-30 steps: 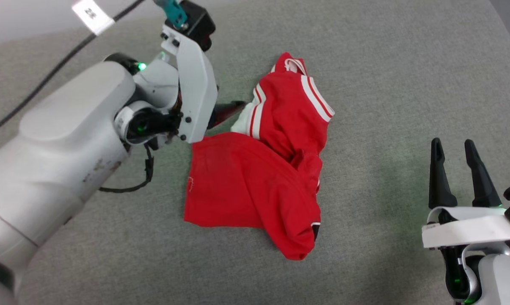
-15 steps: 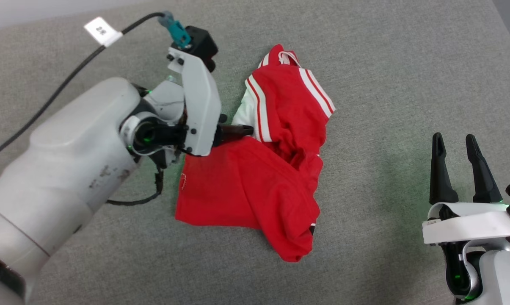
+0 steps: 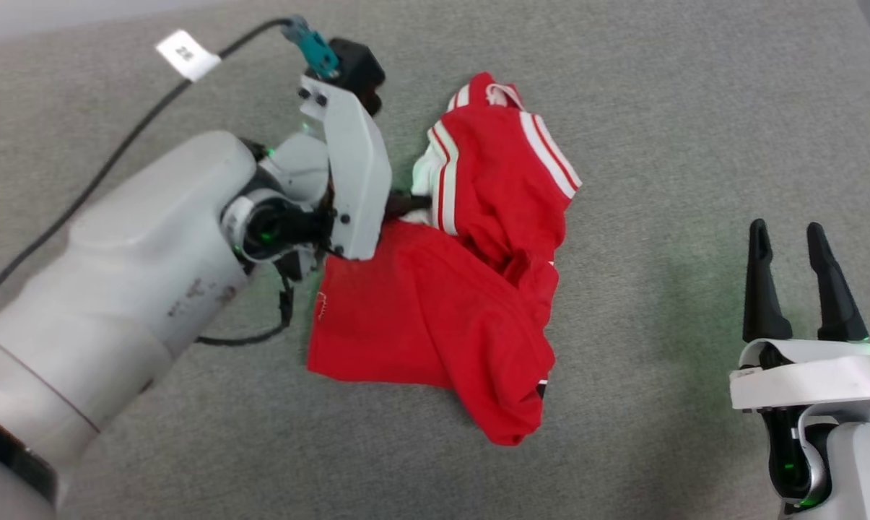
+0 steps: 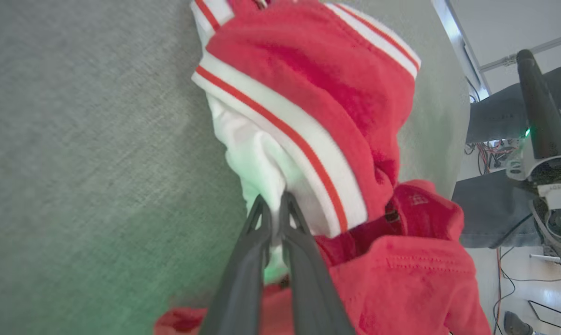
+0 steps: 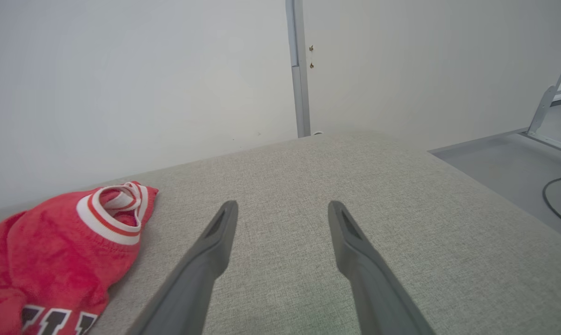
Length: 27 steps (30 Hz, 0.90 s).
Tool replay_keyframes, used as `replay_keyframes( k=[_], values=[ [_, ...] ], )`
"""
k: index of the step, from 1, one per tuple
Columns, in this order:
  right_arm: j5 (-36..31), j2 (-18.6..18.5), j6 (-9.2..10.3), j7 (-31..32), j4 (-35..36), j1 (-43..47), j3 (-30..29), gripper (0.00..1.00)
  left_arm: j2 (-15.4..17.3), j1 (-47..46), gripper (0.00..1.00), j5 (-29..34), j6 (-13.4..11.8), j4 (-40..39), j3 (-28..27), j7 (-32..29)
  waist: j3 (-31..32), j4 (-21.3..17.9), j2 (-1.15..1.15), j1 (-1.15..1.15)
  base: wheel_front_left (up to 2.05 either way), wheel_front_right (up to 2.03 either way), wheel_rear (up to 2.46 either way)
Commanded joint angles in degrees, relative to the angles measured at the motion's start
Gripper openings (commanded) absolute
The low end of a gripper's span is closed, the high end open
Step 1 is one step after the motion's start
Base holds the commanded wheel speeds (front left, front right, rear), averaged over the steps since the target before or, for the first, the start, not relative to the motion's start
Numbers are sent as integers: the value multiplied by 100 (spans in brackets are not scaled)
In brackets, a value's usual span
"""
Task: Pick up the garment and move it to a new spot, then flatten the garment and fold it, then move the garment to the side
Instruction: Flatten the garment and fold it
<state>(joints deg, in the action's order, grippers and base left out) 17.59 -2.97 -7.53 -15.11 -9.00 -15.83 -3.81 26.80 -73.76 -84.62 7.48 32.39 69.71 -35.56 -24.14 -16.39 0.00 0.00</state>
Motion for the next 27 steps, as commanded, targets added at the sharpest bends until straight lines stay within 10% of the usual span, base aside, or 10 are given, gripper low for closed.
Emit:
replay_keyframes(
  k=[1, 15, 27],
  values=[
    [-23, 8, 8, -5, 10, 54, -68, 100, 73, -106, 0, 43, -7, 0, -62, 102, 65, 107, 0, 0, 0, 0, 0],
    [-319, 7, 8, -4, -10, 259, -112, 100, 1310, 66, 0, 265, -6, -65, -116, 761, 583, 759, 0, 0, 0, 0, 0],
    [-451, 7, 8, -4, 25, 252, -74, 100, 1334, 658, 0, 1381, -7, 1056, 280, 1192, 577, 848, 0, 0, 0, 0, 0]
  ],
)
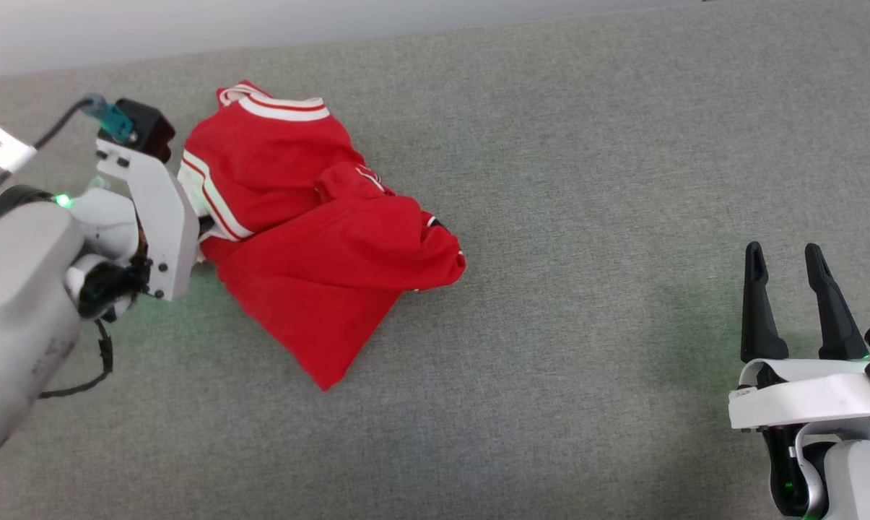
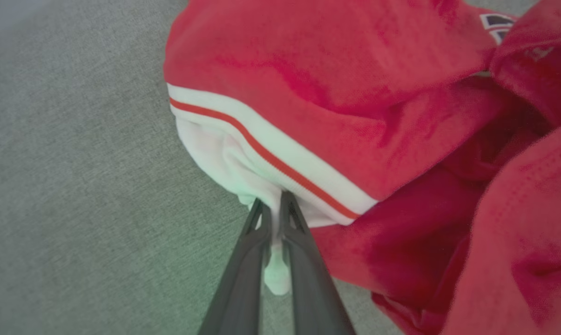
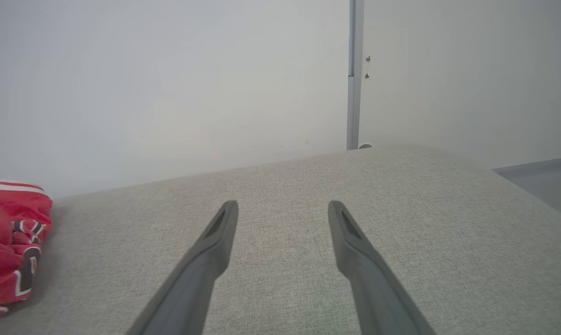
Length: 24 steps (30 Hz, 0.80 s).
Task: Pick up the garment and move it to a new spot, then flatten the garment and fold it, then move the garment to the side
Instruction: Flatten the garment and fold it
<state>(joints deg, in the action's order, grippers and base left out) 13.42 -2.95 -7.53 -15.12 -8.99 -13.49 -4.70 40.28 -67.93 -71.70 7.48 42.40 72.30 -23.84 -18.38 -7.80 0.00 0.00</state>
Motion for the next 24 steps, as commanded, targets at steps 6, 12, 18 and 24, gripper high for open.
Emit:
replay_keyframes(
  k=[6, 12, 18, 24],
  values=[
    [-88, 7, 8, -4, 25, 147, -73, 100, -125, 222, 92, 238, -8, 351, 65, 123, 73, 66, 0, 0, 0, 0, 0],
    [-88, 6, 8, -4, 0, 143, 36, 100, -168, 225, 100, -35, -8, 411, -10, 159, 148, 145, 0, 0, 0, 0, 0],
    [-125, 6, 8, -3, 24, 93, 42, 100, -234, 256, 32, -247, -7, 360, -38, 100, 137, 152, 0, 0, 0, 0, 0],
    [-129, 6, 8, -3, 48, 136, -19, 100, -203, 185, 0, -352, -8, 324, -59, 200, 117, 159, 0, 0, 0, 0, 0]
  ],
)
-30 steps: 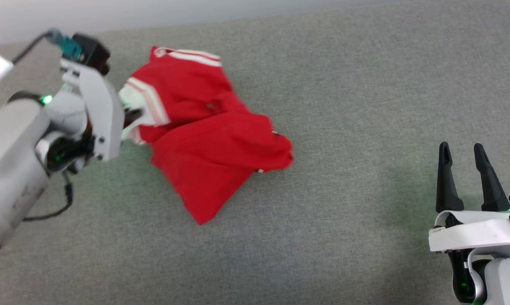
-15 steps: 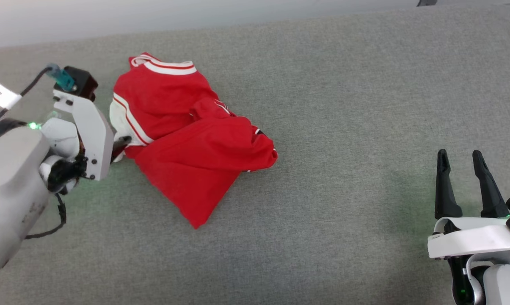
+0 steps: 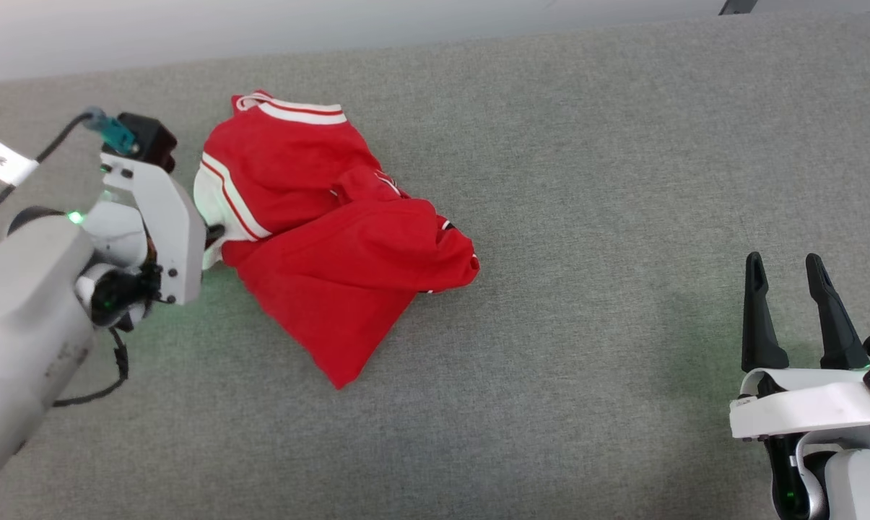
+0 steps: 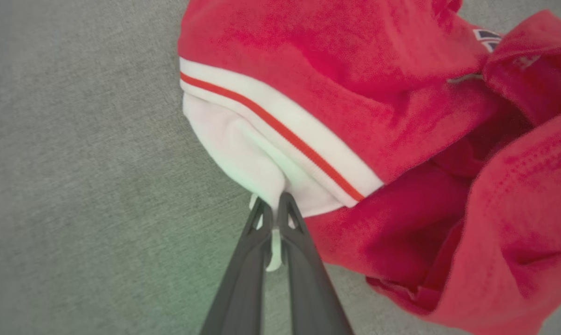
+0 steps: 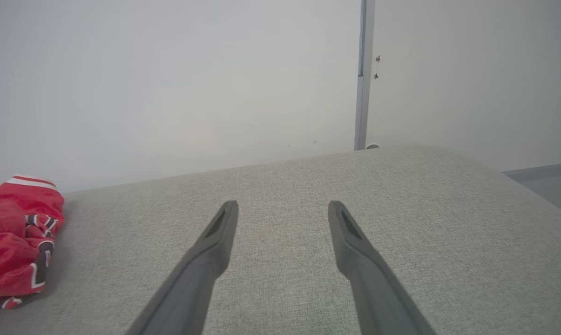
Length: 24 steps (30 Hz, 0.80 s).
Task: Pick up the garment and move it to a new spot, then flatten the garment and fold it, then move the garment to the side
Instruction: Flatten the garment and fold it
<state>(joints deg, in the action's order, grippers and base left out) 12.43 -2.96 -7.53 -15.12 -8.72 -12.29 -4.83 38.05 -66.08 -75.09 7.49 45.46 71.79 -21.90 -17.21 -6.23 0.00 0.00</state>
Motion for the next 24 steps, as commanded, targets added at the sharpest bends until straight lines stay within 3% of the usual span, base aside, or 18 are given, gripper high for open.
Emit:
replay_keyframes(
  k=[1, 10, 18, 24],
  values=[
    [-26, 7, 8, -4, 21, 29, -17, 100, 51, -38, 0, 29, -9, 16, -2, 41, 2, 10, 0, 0, 0, 0, 0],
    [42, 7, 8, -4, 9, 45, -24, 100, 568, -354, 0, 191, -9, 42, -31, 263, -16, 98, 0, 0, 0, 0, 0],
    [-9, 7, 8, -3, 43, 32, -71, 100, 1156, 33, 0, 656, -81, 399, 76, 184, -88, 69, 0, 0, 0, 0, 0],
    [-77, 9, 8, -3, 72, 58, -166, 100, 1139, 368, 0, 336, -54, 541, -80, 380, -116, 136, 0, 0, 0, 0, 0]
  ],
)
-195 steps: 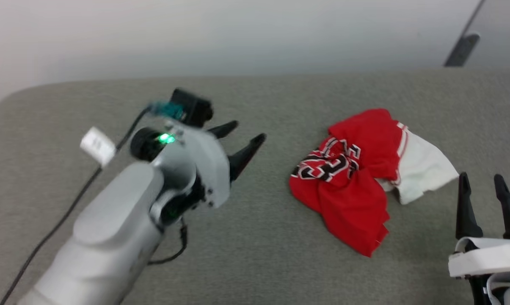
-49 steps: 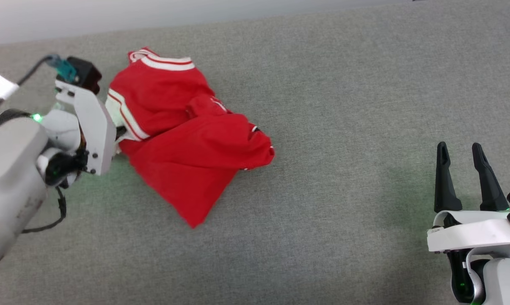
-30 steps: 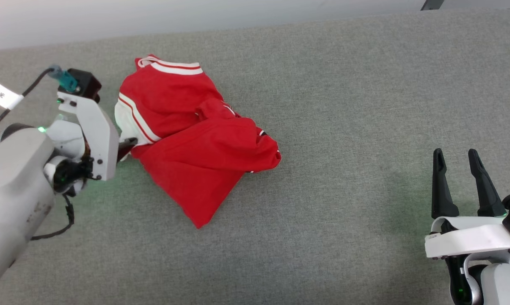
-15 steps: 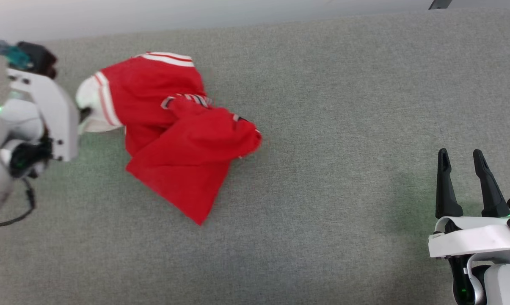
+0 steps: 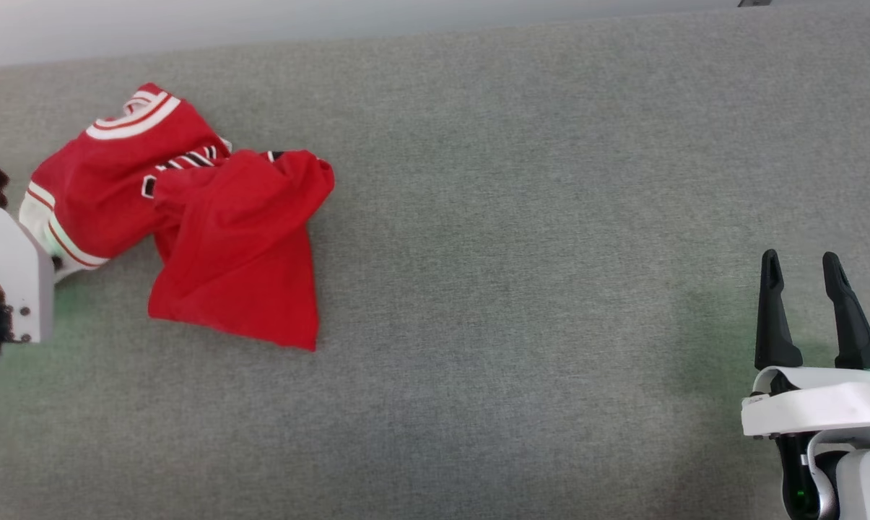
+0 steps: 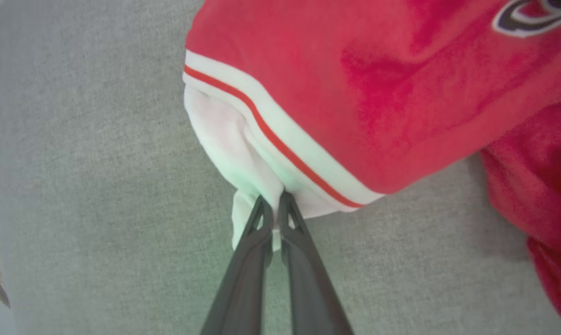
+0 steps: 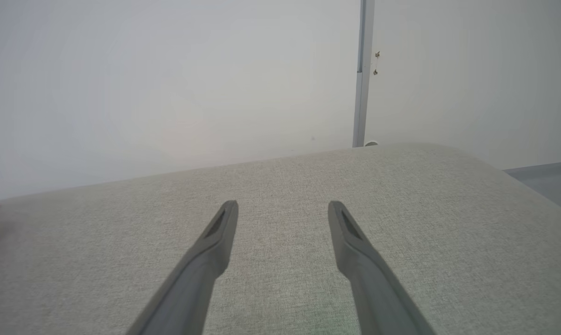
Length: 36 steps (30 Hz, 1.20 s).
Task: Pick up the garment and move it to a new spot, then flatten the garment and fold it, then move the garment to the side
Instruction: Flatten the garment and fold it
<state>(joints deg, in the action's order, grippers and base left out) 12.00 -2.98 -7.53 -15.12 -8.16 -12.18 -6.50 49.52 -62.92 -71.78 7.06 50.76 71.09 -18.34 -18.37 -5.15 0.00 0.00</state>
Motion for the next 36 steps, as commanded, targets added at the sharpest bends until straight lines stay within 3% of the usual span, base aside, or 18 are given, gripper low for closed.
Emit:
replay_keyframes(
  k=[1, 3, 5, 6, 7, 14, 18, 22, 27, 31, 36],
  values=[
    [-53, 11, 8, -4, 14, 43, 3, 100, -18, 85, 0, -8, -6, 44, -5, 44, 9, 52, 0, 0, 0, 0, 0],
    [-67, 10, 8, -3, 6, 31, 50, 100, -75, 163, 0, -26, -11, 132, 0, 75, 30, 92, 0, 0, 0, 0, 0],
    [-74, 9, 8, -3, -3, 5, 80, 100, -128, 191, 46, 32, -37, 214, 8, 191, 59, 119, 0, 0, 0, 0, 0],
    [-78, 5, 8, -3, -5, 2, 74, 100, -157, 174, 85, 30, -33, 228, -10, 256, 77, 138, 0, 0, 0, 0, 0],
    [-79, 6, 8, -3, -7, 10, 70, 100, -162, 131, 100, 54, -27, 232, -17, 310, 96, 156, 0, 0, 0, 0, 0],
    [-39, 8, 8, -3, -23, 116, 90, 100, -51, -478, 100, 619, -13, -259, 49, 542, 195, 217, 0, 0, 0, 0, 0],
    [27, 9, 8, -3, -51, 135, 136, 100, -243, -734, 100, 669, 4, -1073, 59, 393, 249, 218, 0, 0, 0, 0, 0],
    [95, 8, 8, -3, -94, 154, 207, 100, -411, -614, 100, 300, 17, -2121, 87, -321, 293, 170, 0, 0, 0, 0, 0],
    [160, 8, 8, -3, -82, 96, 266, 100, -389, -480, 100, 411, -144, -2909, 180, -1460, 259, 53, 0, 0, 0, 0, 0],
    [171, 9, 8, -3, -67, 59, 285, 100, -417, -376, 100, 360, -219, -2994, 199, -2071, 197, -47, 0, 0, 0, 0, 0],
    [202, 9, 8, -4, -75, 15, 319, 100, -620, -235, 97, 468, -241, -2557, 207, -2001, 129, -146, 0, 0, 0, 0, 0]
  ],
)
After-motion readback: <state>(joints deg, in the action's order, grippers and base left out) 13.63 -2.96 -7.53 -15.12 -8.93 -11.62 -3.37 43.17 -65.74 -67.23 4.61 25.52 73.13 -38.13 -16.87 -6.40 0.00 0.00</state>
